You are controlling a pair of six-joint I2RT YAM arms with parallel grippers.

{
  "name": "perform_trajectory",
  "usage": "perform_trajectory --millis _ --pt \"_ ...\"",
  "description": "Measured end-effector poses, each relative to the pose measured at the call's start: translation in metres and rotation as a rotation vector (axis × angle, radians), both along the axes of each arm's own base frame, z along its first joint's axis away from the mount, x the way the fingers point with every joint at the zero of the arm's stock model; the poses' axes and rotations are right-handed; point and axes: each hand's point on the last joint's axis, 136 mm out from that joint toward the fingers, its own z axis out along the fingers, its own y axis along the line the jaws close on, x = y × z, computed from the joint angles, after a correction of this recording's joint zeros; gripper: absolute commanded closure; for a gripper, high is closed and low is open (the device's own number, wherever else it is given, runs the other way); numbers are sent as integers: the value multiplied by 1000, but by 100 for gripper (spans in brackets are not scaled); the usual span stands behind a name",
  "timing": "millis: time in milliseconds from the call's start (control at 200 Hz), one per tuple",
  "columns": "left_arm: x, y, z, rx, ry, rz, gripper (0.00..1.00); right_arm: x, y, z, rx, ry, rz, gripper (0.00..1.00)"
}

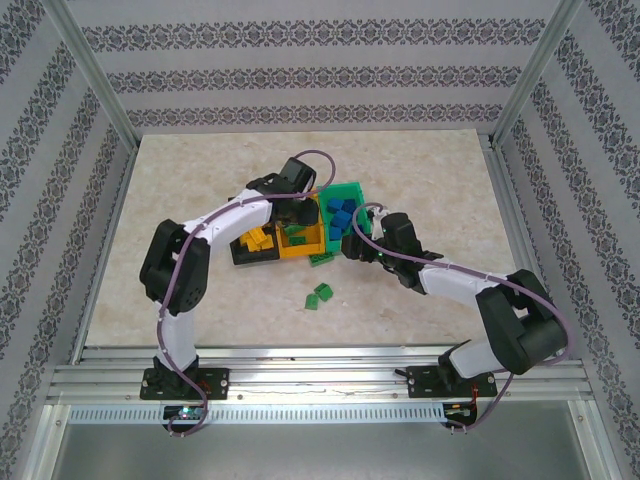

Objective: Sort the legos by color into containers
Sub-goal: Place the lego in the container, then pick up the lego from the middle-left of the table.

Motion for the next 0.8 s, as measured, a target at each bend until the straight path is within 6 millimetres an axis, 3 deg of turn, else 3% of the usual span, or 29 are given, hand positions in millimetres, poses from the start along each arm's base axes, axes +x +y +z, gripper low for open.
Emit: perform_trajectory --millis 115,195,300,445,650,799 --pt "2 2 0 -9 5 17 59 0 0 0 0 0 0 31" --pt "2 2 0 -17 9 26 46 0 0 0 0 0 0 31" --pt "2 2 1 -24 13 32 39 1 -2 0 0 0 -6 30" --pt "-4 2 4 -44 6 22 38 1 -2 0 1 0 -6 30" --pt "-37 -3 24 -58 -34 -49 38 1 -2 0 1 0 -6 31" --pt "-86 -24 27 -46 -49 -190 38 1 -2 0 1 0 -6 30"
